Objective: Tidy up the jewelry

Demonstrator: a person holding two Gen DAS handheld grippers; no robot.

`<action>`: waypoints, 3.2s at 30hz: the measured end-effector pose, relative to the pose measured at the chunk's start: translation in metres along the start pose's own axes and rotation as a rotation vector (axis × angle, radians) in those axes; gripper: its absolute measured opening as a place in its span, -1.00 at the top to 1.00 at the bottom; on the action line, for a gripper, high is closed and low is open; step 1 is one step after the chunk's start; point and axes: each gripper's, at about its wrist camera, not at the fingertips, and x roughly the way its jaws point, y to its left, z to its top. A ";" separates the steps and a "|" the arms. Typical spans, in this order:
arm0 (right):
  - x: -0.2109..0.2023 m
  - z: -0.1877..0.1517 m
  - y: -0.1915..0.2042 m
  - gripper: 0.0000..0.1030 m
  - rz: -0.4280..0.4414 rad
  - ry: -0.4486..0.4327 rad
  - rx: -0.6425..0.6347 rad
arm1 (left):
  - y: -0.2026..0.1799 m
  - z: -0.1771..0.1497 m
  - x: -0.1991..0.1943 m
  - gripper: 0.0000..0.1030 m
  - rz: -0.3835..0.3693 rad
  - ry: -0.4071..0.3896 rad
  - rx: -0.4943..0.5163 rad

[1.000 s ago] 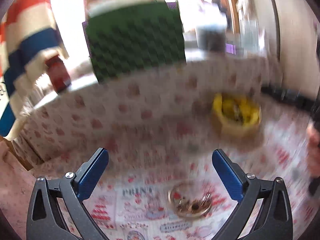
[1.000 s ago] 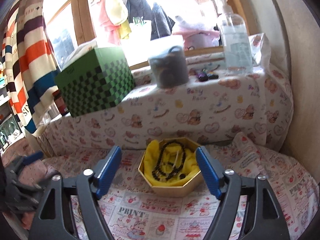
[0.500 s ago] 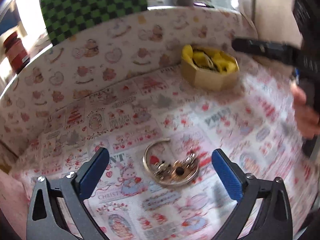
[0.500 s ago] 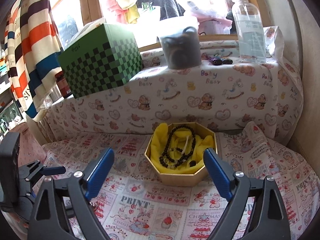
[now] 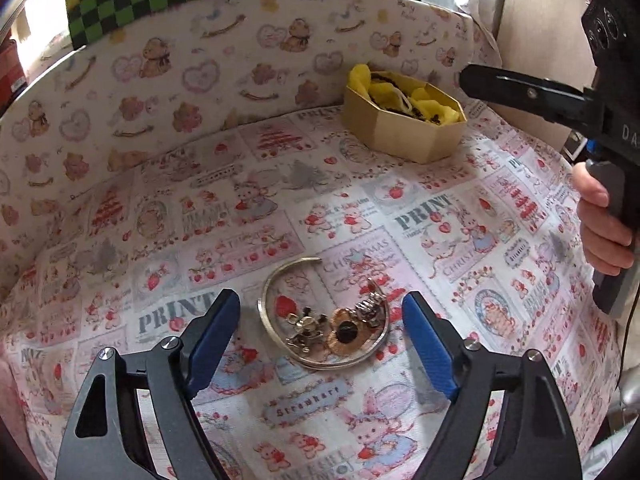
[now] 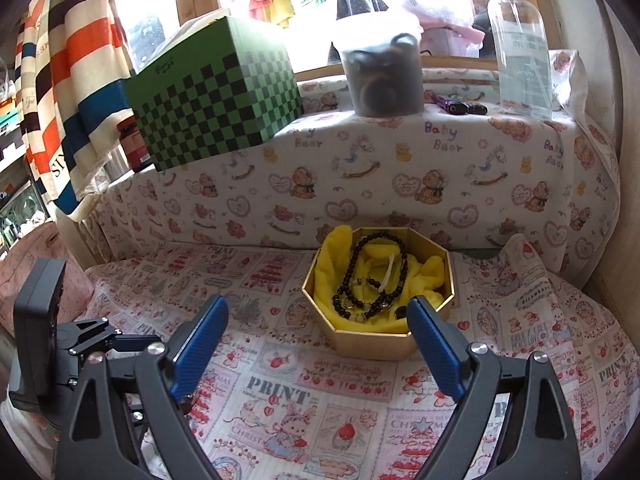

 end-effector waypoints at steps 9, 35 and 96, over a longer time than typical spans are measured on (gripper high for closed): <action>0.000 0.001 -0.002 -0.74 -0.003 0.005 0.008 | -0.006 -0.002 0.000 -0.29 0.050 -0.031 0.019; 0.013 -0.020 0.045 -0.57 0.104 0.074 -0.144 | 0.065 -0.011 -0.097 -0.29 0.373 -0.488 -0.321; -0.013 0.016 -0.009 0.63 0.100 -0.062 -0.008 | 0.034 -0.026 -0.145 -0.29 0.428 -0.693 -0.305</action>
